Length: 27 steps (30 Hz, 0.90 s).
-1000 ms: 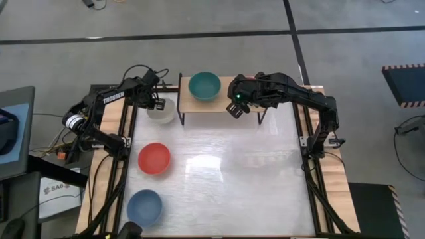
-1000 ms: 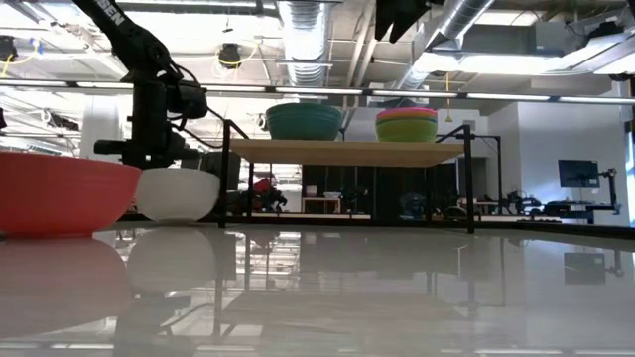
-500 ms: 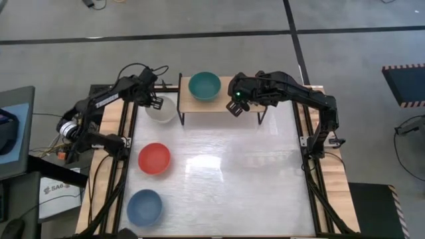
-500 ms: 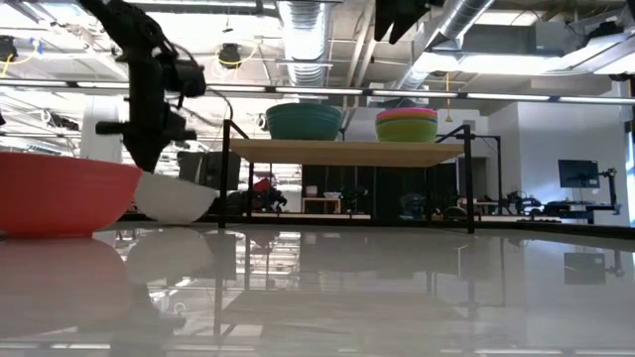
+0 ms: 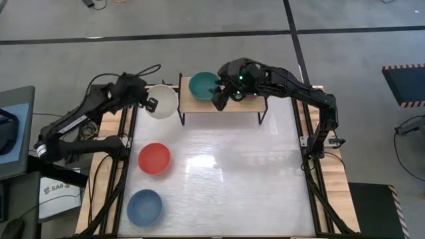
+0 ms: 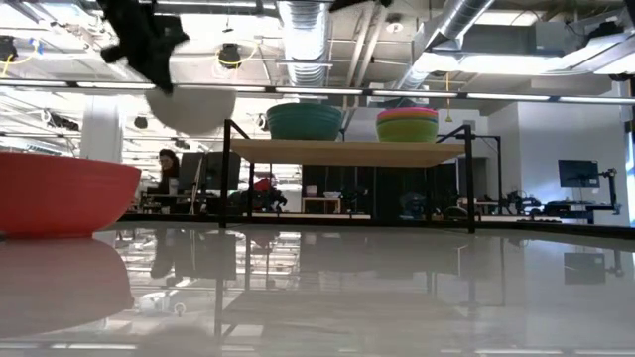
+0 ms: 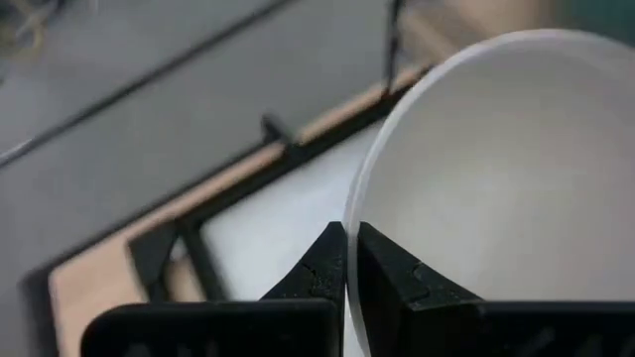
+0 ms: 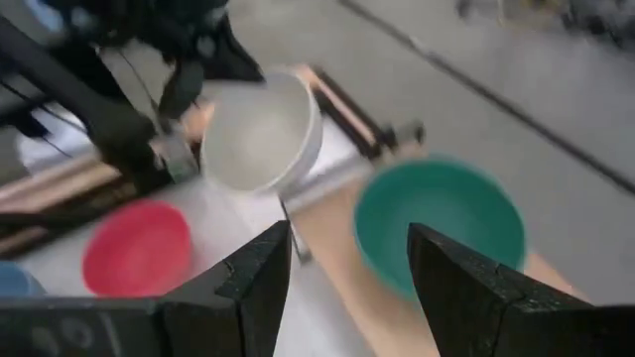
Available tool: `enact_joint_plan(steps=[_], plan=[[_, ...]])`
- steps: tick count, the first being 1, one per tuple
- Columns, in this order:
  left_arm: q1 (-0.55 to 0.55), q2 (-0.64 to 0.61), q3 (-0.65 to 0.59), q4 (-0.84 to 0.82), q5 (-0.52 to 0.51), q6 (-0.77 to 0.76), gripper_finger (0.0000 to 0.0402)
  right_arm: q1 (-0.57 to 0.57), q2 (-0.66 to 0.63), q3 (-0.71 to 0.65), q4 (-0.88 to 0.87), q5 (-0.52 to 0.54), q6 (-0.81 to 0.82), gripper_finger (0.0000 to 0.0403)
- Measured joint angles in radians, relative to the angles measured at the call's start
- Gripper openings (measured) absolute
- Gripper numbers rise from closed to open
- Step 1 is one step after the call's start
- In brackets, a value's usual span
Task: Place and stack bowls onto a shelf
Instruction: Stack the white bowl on top of the dark green bowl on the shelf
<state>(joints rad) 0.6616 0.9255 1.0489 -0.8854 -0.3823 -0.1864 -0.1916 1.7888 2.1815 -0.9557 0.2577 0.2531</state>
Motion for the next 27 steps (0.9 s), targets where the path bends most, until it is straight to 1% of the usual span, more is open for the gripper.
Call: enact_joint_plan(steps=[3,5,7,9,11,13,15,18,22,27], plan=[[-0.086,-0.046,0.030,0.004,-0.065,-0.001,0.0000,-0.001,0.031,0.004,0.125,-0.054,-0.054,0.0228],[-0.135,-0.057,0.054,0.019,-0.104,0.002,0.0000,-0.001,0.052,0.000,0.157,-0.098,-0.077,0.0228],[-0.181,-0.059,0.081,0.045,-0.151,0.004,0.0000,0.009,0.088,0.004,0.257,-0.130,-0.100,0.0228],[-0.221,-0.047,0.099,0.061,-0.181,0.026,0.0000,0.008,0.107,-0.001,0.264,-0.156,-0.115,0.0228],[-0.257,-0.025,0.112,0.090,-0.203,0.046,0.0000,0.020,0.144,0.004,0.361,-0.160,-0.142,0.0228],[-0.289,0.009,0.120,0.116,-0.229,0.051,0.0000,0.019,0.154,-0.001,0.347,-0.160,-0.162,0.0228],[-0.320,0.040,0.127,0.141,-0.251,0.058,0.0000,0.026,0.179,0.003,0.403,-0.146,-0.174,0.0228],[-0.369,0.090,0.147,0.184,-0.276,0.107,0.0000,0.032,0.181,0.000,0.370,-0.090,-0.179,0.0228],[-0.433,0.150,0.169,0.255,-0.314,0.207,0.0000,0.033,0.180,0.001,0.337,0.022,-0.211,0.0228],[-0.485,0.191,0.197,0.349,-0.351,0.314,0.0000,0.016,0.181,0.001,0.259,0.045,-0.228,0.0226]])
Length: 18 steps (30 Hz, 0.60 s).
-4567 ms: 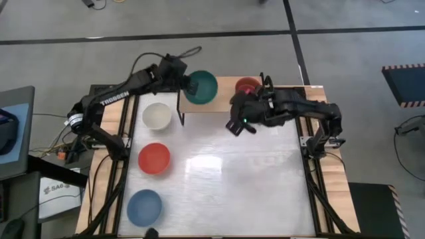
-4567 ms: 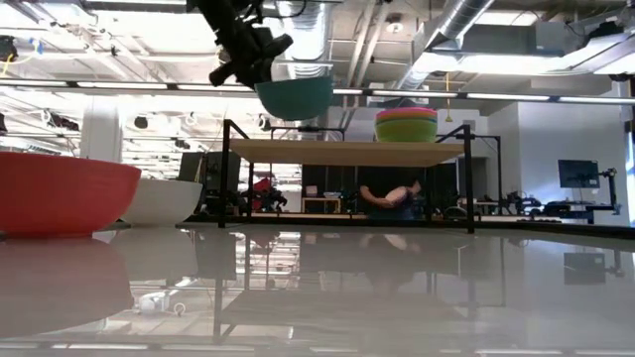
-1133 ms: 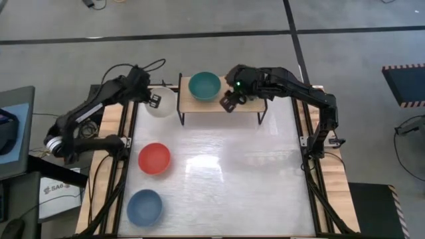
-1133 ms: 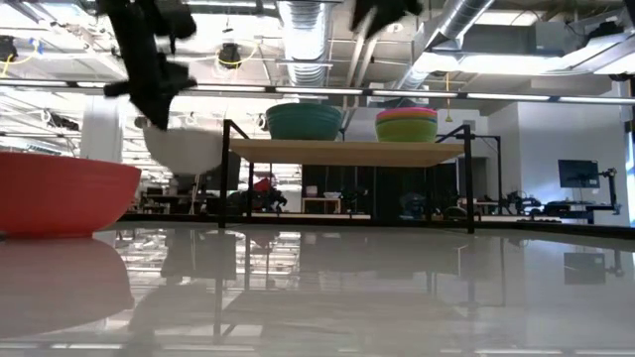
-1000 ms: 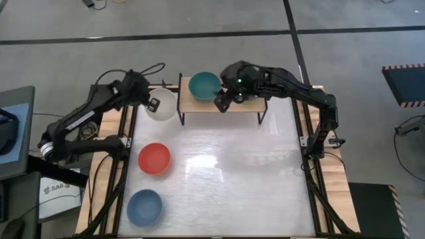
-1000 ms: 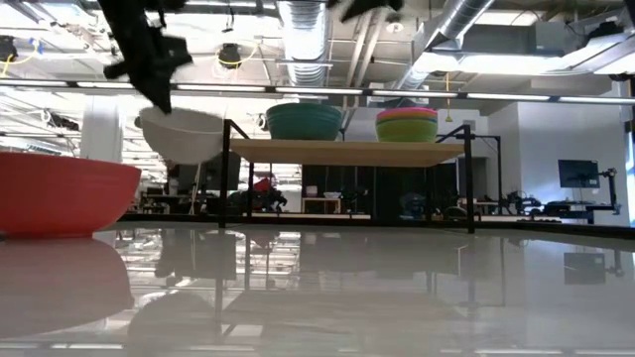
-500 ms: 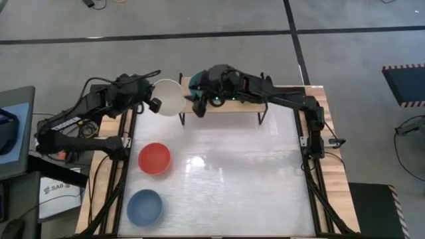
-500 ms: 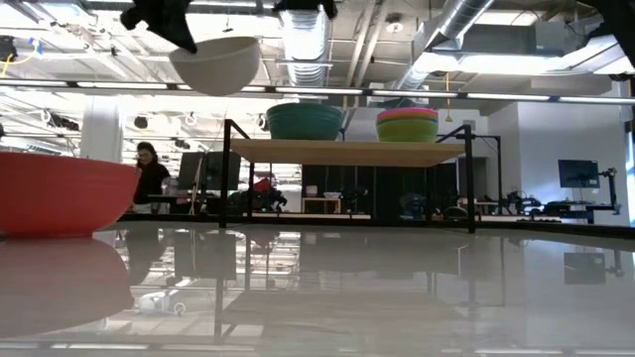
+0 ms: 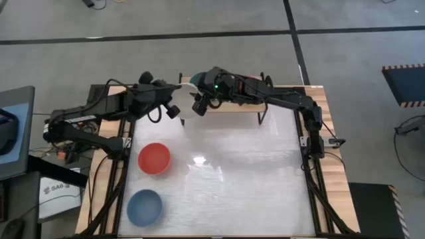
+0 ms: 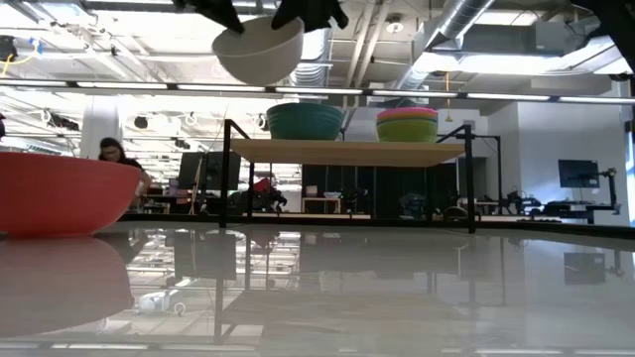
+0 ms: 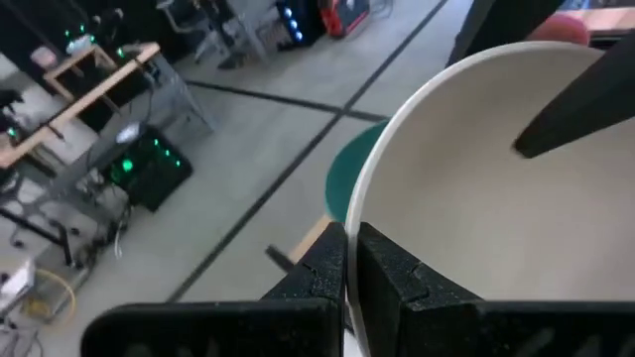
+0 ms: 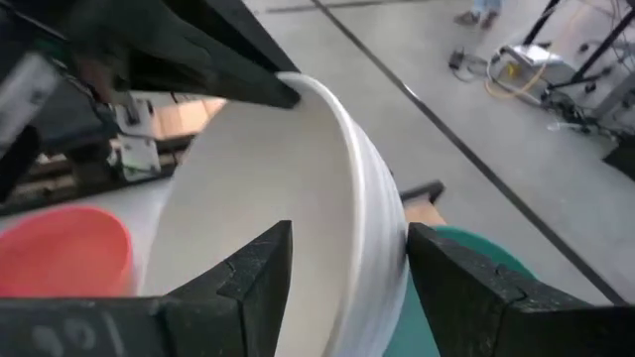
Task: Place and stack bowls onto a shelf
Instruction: Stack the white bowl on top of the dark green bowl on the shelf
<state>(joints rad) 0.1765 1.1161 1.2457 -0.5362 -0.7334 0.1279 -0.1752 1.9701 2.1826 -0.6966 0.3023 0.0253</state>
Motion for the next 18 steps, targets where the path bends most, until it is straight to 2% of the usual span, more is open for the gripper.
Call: enact_joint_plan(steps=[5,14,18], plan=[[-0.023,0.013,0.002,0.083,0.005,0.055,0.0000,-0.009,-0.001,0.000,-0.065,0.012,0.008,0.0197],[-0.052,0.013,0.002,0.098,0.014,0.035,0.0000,-0.013,-0.001,0.000,-0.081,0.032,0.019,0.0087],[-0.056,0.013,0.003,0.104,0.016,-0.006,0.0000,-0.025,0.000,0.000,-0.080,0.030,0.033,0.0051]])
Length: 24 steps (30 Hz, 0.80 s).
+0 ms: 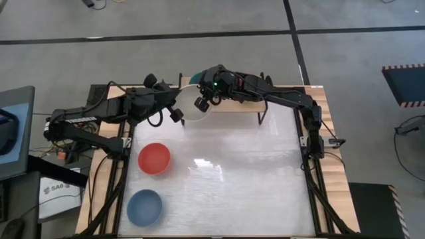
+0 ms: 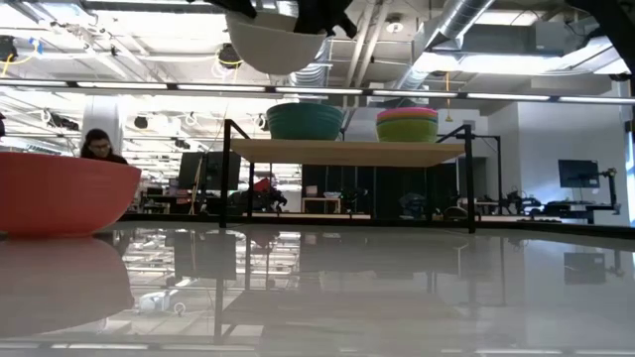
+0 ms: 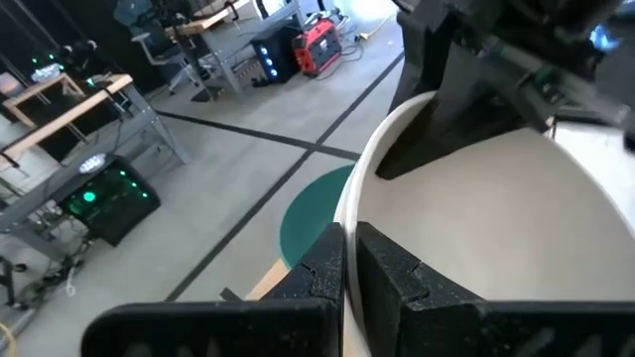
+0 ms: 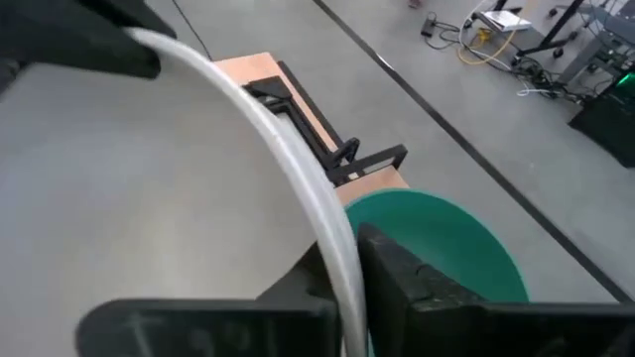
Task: Place and stack bowls onto a shelf
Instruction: Stack the white bowl on top of the dark green bowl on the shelf
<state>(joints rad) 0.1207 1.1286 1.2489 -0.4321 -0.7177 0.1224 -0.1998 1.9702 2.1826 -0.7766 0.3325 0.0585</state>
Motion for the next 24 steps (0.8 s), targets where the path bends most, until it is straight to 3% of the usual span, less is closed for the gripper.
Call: enact_joint_plan(steps=[9,14,19,24], plan=[[-0.005,0.000,0.000,0.020,-0.002,-0.090,0.0009,-0.009,0.001,-0.001,0.000,-0.007,-0.006,0.0031],[-0.004,-0.030,0.001,-0.031,-0.005,-0.190,0.0072,-0.050,0.001,-0.001,0.009,0.006,0.046,0.0031],[-0.003,-0.077,0.001,-0.191,-0.022,-0.330,0.0144,-0.140,0.000,-0.001,0.009,-0.008,0.144,0.0031],[-0.003,-0.109,0.001,-0.322,-0.015,-0.461,0.0189,-0.222,-0.002,-0.001,0.005,-0.133,0.250,0.0031]])
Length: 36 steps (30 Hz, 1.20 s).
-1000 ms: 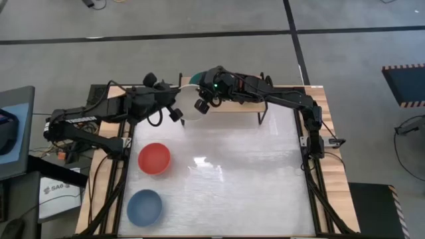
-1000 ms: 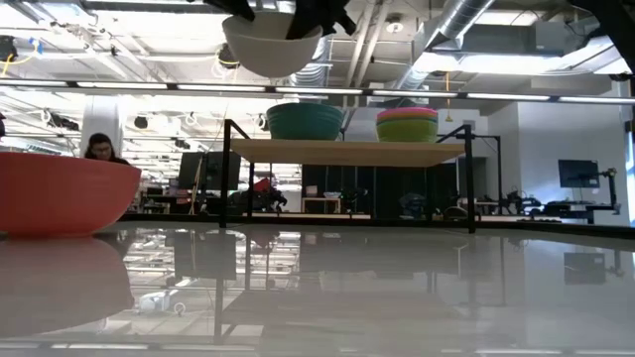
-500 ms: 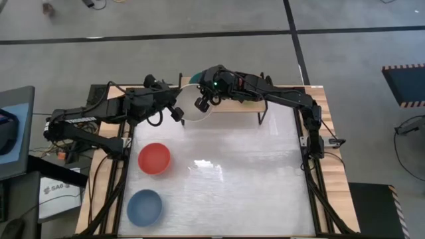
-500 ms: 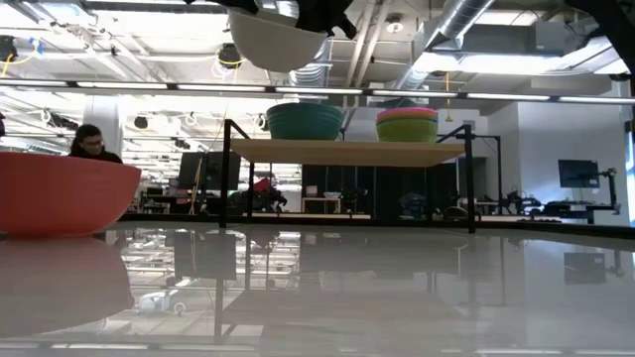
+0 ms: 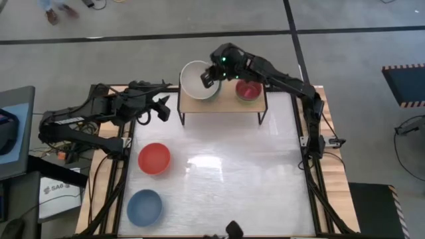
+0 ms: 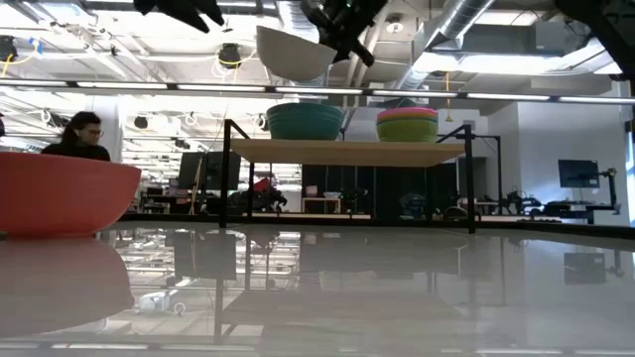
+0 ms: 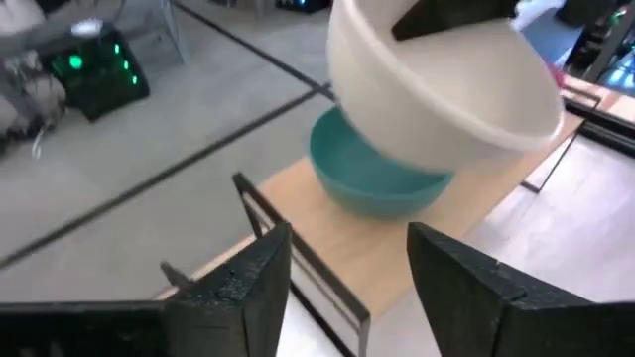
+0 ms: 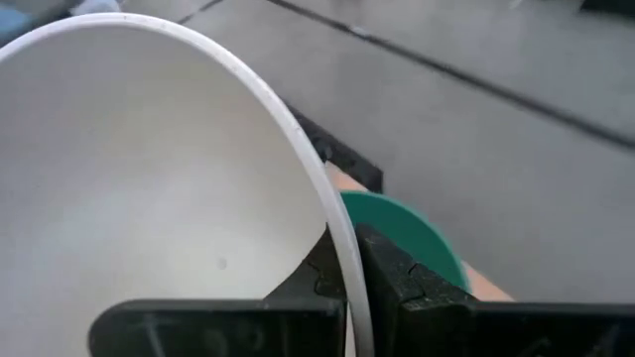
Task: Place and stack bowls onto a shelf
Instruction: Stack the white bowl on top of the dark green bowl on the shelf
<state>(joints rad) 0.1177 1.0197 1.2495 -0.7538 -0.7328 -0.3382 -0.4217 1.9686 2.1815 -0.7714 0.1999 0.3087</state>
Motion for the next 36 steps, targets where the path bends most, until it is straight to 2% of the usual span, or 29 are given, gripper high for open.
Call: enact_joint_plan(steps=[4,12,18,25,29,36], plan=[[0.000,-0.007,0.000,-0.058,0.040,-0.060,0.0198,-0.054,0.000,0.000,-0.034,-0.075,0.066,0.0031],[0.013,0.028,-0.002,-0.164,0.043,-0.119,0.0199,-0.109,0.041,0.001,-0.102,-0.103,0.087,0.0044],[0.015,0.074,-0.002,-0.176,0.067,-0.137,0.0199,-0.108,0.105,0.000,-0.120,-0.121,0.084,0.0049],[0.024,0.131,-0.002,-0.319,0.131,-0.255,0.0199,-0.103,0.115,0.001,-0.106,-0.126,0.083,0.0057],[0.024,0.147,-0.002,-0.408,0.142,-0.304,0.0199,-0.103,0.114,0.001,-0.115,-0.127,0.084,0.0085],[0.024,0.138,-0.002,-0.462,0.155,-0.319,0.0199,-0.107,0.111,0.009,-0.153,-0.151,0.084,0.0176]])
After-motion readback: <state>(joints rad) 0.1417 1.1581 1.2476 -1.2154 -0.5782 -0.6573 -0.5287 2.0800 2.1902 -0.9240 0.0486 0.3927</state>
